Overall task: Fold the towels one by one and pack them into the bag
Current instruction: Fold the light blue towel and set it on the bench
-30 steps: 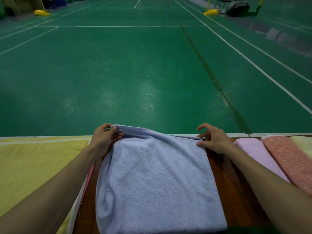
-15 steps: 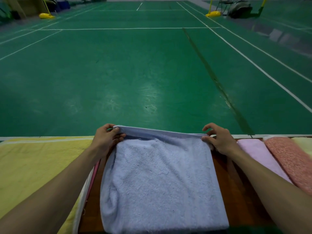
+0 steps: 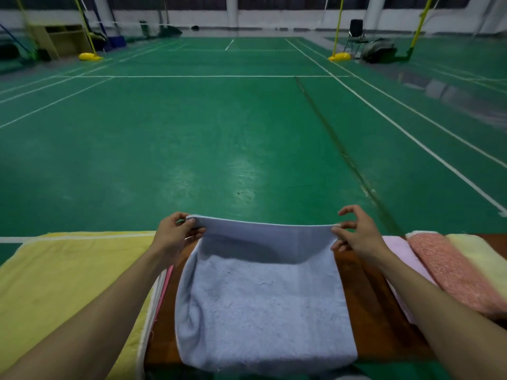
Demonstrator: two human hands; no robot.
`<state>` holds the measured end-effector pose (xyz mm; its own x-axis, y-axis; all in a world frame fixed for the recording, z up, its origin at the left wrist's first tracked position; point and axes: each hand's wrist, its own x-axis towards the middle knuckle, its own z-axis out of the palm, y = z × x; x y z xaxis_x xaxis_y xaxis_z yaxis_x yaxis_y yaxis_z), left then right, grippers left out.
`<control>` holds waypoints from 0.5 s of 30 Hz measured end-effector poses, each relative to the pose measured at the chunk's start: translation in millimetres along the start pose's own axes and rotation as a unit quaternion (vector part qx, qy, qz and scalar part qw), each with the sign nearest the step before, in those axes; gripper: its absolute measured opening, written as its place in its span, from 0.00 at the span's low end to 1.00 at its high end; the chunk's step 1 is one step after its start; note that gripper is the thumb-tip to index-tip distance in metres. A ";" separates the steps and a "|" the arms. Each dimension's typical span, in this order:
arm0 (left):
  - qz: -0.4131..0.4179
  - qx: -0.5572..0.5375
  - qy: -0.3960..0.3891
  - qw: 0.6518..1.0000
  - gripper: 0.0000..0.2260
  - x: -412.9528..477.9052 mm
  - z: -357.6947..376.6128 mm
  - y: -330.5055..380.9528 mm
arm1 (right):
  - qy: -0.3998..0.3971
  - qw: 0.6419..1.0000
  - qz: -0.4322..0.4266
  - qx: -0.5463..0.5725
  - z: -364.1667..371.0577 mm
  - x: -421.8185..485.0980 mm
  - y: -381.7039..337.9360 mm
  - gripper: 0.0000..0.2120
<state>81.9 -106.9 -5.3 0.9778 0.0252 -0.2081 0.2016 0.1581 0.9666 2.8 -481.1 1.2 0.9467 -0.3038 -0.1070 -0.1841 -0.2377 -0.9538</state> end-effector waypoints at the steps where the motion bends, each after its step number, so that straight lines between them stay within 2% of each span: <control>1: 0.002 -0.003 0.001 1.000 0.06 -3.2 -2.9 1.3 | 0.000 1.000 -0.002 0.000 0.3 -3.7 -0.2 0.14; 6: -0.002 0.003 -0.008 1.000 0.04 -17.7 -16.1 5.8 | 0.038 0.999 -0.007 0.020 4.1 -22.5 -4.2 0.14; 11: -0.003 -0.022 -0.003 1.000 0.05 -30.8 -17.8 3.0 | 0.091 0.981 0.039 0.164 13.3 -34.8 -11.6 0.17; 15: -0.021 -0.044 0.000 0.999 0.03 -35.3 -14.5 -4.1 | 0.095 0.942 0.102 0.305 23.2 -38.7 -14.6 0.20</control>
<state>45.7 -94.1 -4.1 0.9687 0.0173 -0.2475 0.2360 0.2444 0.9405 -25.0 -444.5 12.8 0.8332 -0.4592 -0.3081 -0.1160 0.3996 -0.9093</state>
